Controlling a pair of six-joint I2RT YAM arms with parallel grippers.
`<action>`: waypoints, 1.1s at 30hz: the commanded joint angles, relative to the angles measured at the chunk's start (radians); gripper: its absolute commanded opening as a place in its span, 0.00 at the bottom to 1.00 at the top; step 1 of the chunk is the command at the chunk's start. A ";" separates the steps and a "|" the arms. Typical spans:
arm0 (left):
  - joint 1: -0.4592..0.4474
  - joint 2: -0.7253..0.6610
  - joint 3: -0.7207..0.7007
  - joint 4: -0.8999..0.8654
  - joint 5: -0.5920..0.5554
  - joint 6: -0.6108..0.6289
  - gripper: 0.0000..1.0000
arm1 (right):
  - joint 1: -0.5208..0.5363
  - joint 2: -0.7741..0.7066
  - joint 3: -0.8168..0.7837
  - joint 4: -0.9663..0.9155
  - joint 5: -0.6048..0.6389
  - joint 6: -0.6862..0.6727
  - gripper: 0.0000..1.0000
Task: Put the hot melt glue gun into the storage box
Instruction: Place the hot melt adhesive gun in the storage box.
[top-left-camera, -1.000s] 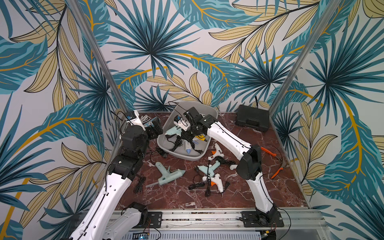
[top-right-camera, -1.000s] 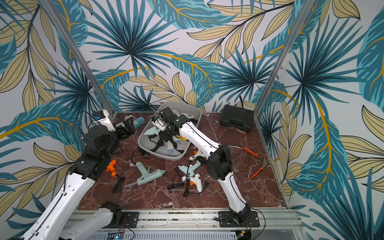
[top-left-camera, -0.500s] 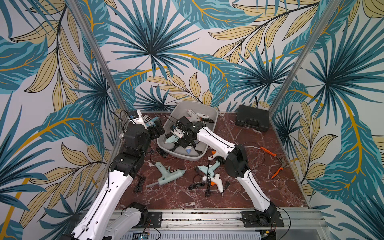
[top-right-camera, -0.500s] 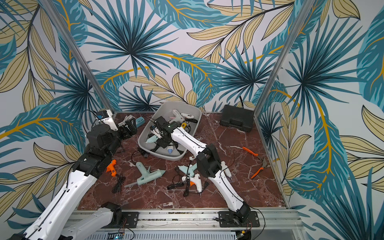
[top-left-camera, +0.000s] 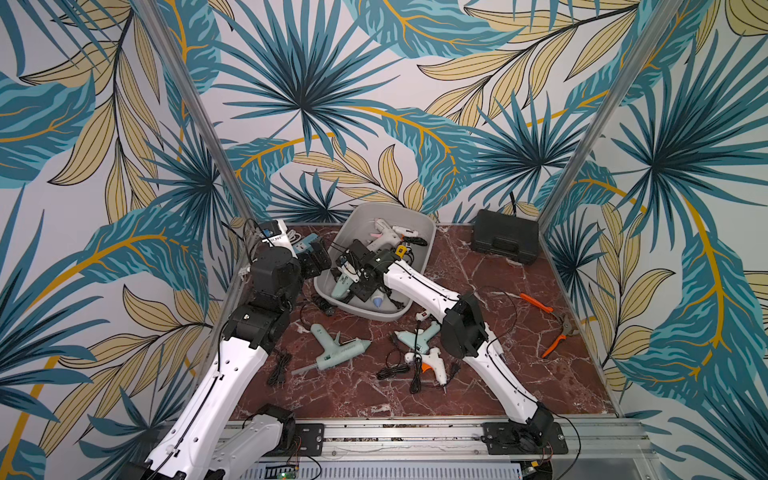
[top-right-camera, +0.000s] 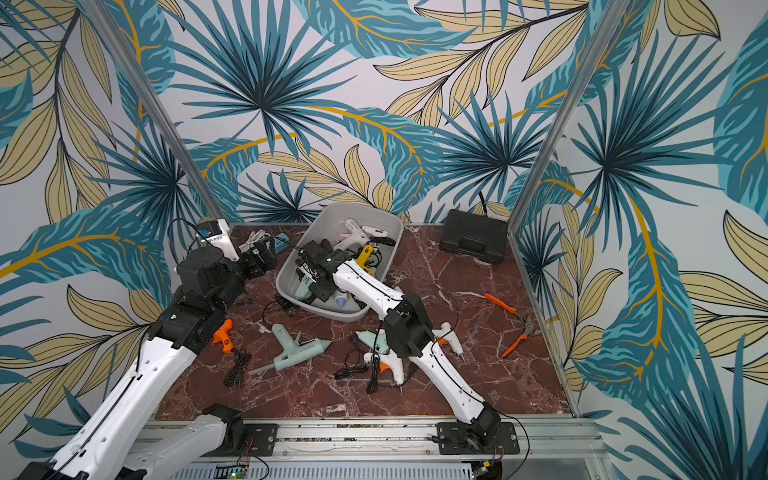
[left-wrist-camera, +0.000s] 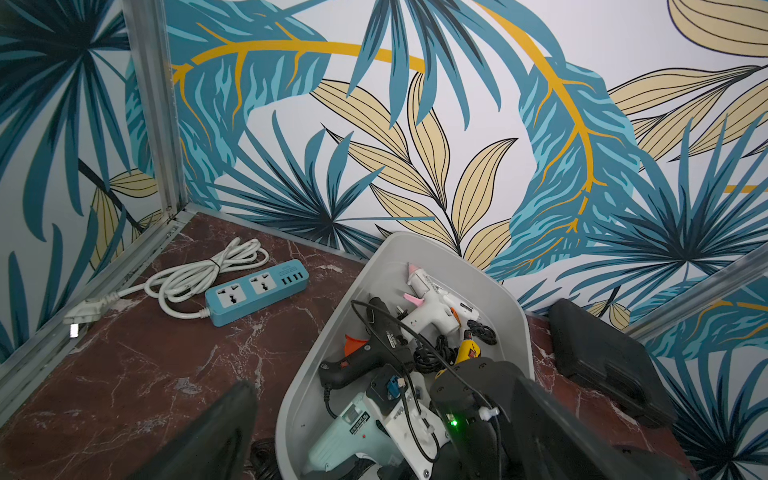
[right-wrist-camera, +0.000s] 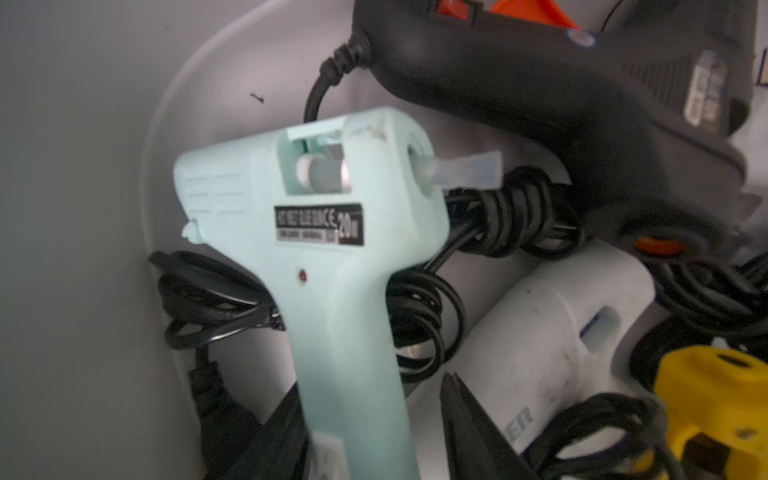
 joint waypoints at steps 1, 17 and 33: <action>0.008 0.000 -0.015 -0.002 0.007 -0.005 1.00 | 0.003 -0.016 0.011 -0.036 0.011 0.010 0.58; 0.011 0.001 -0.010 -0.048 -0.005 0.020 1.00 | -0.012 -0.283 -0.083 -0.028 0.023 0.165 0.77; -0.001 0.045 -0.088 -0.169 0.278 0.124 1.00 | -0.161 -0.905 -0.945 0.295 0.222 0.584 0.82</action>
